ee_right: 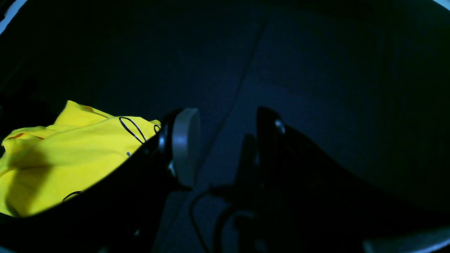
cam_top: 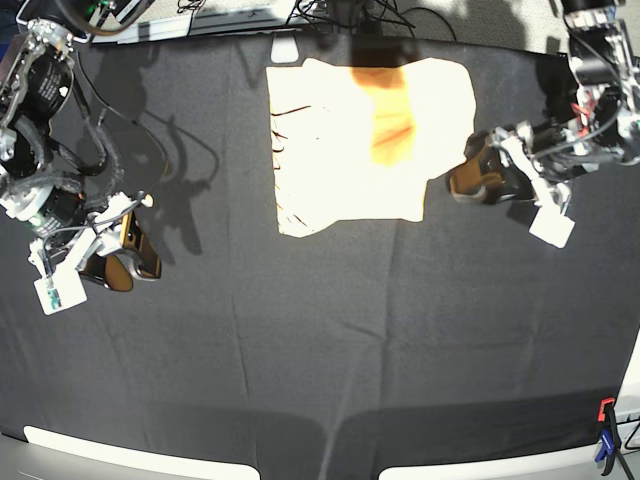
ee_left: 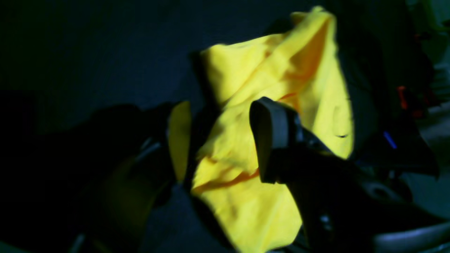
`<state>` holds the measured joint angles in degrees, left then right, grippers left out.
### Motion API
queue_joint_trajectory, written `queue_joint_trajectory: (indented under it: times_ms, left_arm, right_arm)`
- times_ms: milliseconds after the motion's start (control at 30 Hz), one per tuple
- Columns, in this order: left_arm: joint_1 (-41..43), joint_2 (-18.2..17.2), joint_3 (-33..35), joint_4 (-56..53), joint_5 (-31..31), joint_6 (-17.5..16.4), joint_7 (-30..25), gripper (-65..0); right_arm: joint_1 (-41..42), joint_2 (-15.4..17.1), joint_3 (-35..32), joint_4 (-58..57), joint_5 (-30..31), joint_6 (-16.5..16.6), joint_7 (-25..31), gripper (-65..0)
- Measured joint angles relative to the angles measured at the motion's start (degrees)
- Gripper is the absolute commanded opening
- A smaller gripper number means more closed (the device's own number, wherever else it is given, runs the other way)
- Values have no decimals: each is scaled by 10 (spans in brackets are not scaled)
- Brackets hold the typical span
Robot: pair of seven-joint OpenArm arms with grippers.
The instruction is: Layout the t-shirt on the table in an organized manner, then fold the t-shirt properly
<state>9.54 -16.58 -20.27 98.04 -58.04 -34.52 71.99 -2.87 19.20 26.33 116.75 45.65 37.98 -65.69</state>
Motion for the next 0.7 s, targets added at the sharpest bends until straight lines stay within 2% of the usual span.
queue_joint_trajectory:
  times_ms: [133,267,400,567,700]
  left_arm:
    - [40,-14,-1,0,-3,26,-10,-371]
    - [64,-15,0,1,-76,26,-17,-374]
    - [92,-14,0,1,-117,28,-12,-421]
    - [90,21,0,1,-123,28,-26,-421]
    - [89,33,0,1,-114,28,-26,-421]
  right_arm:
    - [0,0,0,0,1,0,0,-391]
    - [0,0,0,0,0,0,0,-391]
    - [0,-1,0,0,1,0,0,-391]
    - [0,-2,0,0,0,0,0,-391]
    - [0,-2,0,0,0,0,0,-391]
